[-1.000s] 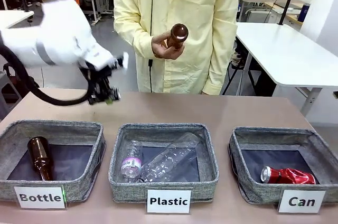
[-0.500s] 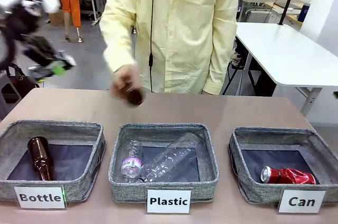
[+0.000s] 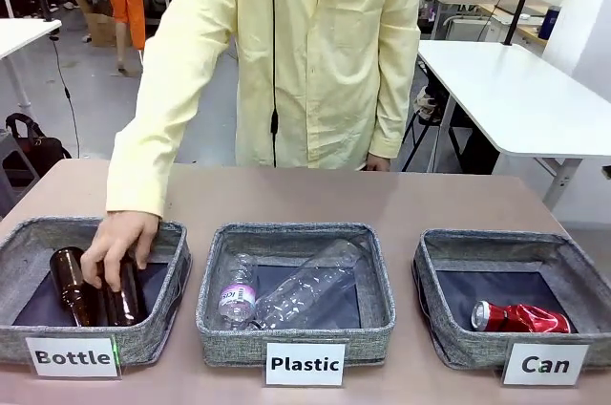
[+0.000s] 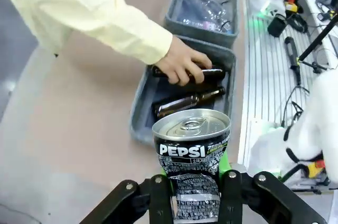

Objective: Sort the can waste into the basket.
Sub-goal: Pick up the can waste from the table and place it in the right Fabric basket.

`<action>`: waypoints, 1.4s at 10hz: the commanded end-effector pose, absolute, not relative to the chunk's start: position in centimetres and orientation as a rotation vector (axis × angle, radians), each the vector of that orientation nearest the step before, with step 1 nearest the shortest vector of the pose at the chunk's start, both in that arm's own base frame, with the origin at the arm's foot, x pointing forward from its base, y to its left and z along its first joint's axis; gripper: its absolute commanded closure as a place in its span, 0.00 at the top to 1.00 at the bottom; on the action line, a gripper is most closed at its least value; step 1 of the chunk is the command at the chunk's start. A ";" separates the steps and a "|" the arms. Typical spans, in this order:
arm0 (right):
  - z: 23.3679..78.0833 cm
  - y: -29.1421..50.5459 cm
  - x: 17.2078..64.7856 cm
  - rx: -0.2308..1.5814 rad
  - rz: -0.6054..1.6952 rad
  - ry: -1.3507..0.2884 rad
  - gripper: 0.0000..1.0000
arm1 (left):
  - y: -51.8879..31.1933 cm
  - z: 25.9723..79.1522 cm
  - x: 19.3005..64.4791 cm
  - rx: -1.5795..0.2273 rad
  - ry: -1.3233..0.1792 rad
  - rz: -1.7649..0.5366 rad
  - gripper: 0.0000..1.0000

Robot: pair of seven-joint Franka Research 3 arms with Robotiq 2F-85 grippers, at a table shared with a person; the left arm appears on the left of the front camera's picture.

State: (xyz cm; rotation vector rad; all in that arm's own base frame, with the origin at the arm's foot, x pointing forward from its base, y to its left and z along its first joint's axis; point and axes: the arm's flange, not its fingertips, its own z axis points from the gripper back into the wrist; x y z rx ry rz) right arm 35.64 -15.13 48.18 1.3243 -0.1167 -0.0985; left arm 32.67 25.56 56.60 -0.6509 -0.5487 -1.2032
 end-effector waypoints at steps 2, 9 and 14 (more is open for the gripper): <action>48.4 -15.3 35.5 1.319 -0.077 -0.122 1.00 | 32.5 54.7 29.2 -0.650 -0.662 -1.162 0.00; 48.4 -15.3 35.5 1.319 -0.077 -0.122 1.00 | 36.3 51.3 25.0 -0.677 -0.778 -1.027 0.00; 48.4 -15.3 35.5 1.319 -0.077 -0.122 1.00 | 26.0 55.2 30.4 -0.712 -0.827 -1.100 0.00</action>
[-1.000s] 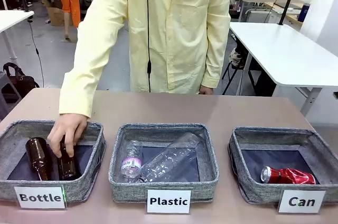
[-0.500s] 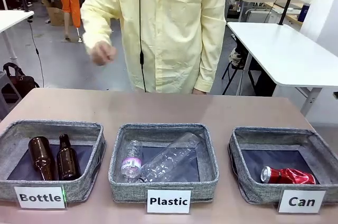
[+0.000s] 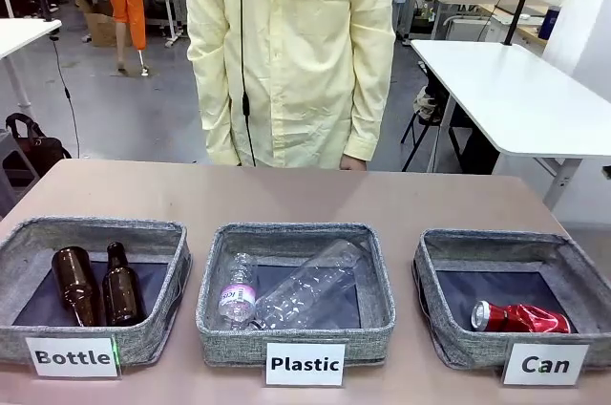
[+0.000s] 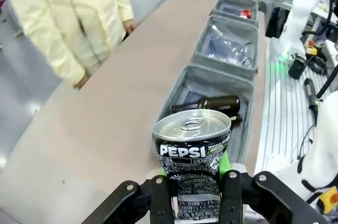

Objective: Sort the can waste into the basket.
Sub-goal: Pick up the can waste from the table and place it in the right Fabric basket.

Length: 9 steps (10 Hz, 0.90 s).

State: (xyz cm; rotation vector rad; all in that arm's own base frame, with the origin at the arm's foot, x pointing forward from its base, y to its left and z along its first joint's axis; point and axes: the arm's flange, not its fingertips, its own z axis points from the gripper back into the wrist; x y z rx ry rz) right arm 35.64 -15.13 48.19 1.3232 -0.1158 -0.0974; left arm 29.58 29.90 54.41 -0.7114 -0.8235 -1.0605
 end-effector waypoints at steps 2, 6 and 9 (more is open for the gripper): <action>48.4 -15.3 35.5 1.319 -0.077 -0.122 1.00 | 16.4 57.3 33.6 -0.778 -0.858 -1.145 0.00; 50.7 -19.0 31.5 1.342 -0.132 -0.156 1.00 | -5.8 58.4 37.0 -0.891 -0.847 -1.370 0.00; 51.0 -23.7 26.8 1.329 -0.090 -0.277 1.00 | -25.5 55.5 35.3 -1.014 -0.639 -1.509 0.00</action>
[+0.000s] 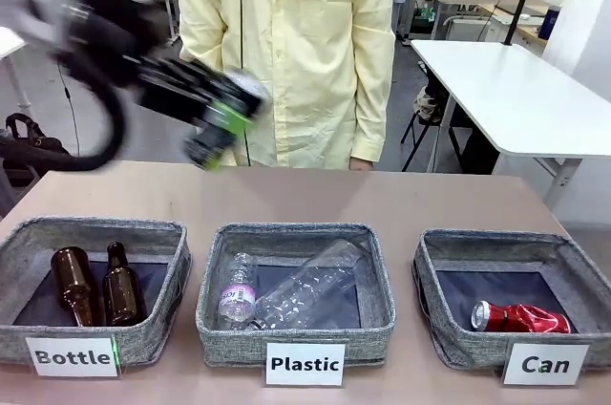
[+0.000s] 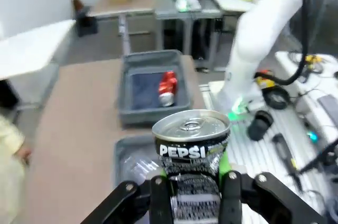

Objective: Sort the can waste into the basket.
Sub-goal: Pick up the can waste from the table and place it in the right Fabric basket.

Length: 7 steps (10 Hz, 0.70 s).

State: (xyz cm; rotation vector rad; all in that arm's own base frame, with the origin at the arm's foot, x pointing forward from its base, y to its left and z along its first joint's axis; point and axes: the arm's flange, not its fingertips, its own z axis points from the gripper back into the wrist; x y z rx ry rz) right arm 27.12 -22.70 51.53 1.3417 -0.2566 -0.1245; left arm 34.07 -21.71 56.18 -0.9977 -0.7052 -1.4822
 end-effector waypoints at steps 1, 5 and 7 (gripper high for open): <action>50.5 -24.9 25.7 1.316 -0.097 -0.286 1.00 | -31.2 54.4 33.3 -1.041 -0.608 -1.568 0.00; 50.7 -25.1 24.6 1.327 -0.132 -0.301 1.00 | -49.0 50.2 27.2 -1.060 -0.552 -1.717 0.00; 50.7 -25.1 24.6 1.327 -0.132 -0.301 1.00 | -54.8 47.3 25.6 -0.978 -0.795 -1.825 0.00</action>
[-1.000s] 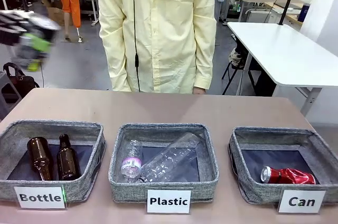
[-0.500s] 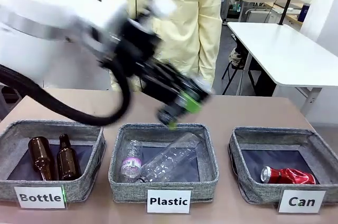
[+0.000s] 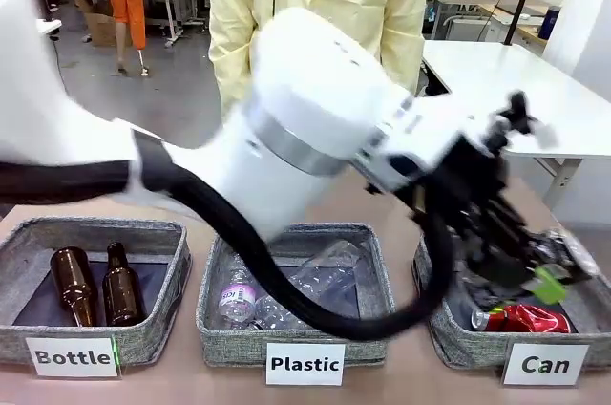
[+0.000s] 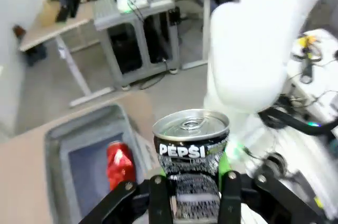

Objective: Sort the can waste into the basket.
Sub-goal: Pick up the can waste from the table and place it in the right Fabric basket.

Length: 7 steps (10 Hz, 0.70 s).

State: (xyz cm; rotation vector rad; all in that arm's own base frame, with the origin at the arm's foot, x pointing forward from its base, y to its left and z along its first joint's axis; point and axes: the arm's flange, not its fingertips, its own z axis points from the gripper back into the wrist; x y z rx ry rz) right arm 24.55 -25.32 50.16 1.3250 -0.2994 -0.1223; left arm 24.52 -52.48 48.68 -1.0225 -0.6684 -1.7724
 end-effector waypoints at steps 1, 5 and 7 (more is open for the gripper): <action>50.7 -25.1 24.6 1.327 -0.132 -0.301 1.00 | -57.7 45.9 26.6 -0.934 -0.894 -1.774 0.00; 50.7 -25.1 24.6 1.327 -0.132 -0.301 1.00 | -61.2 41.8 31.1 -0.863 -0.795 -1.823 0.00; 50.7 -25.1 24.6 1.327 -0.132 -0.301 1.00 | -60.0 40.8 30.3 -0.828 -0.870 -1.774 0.00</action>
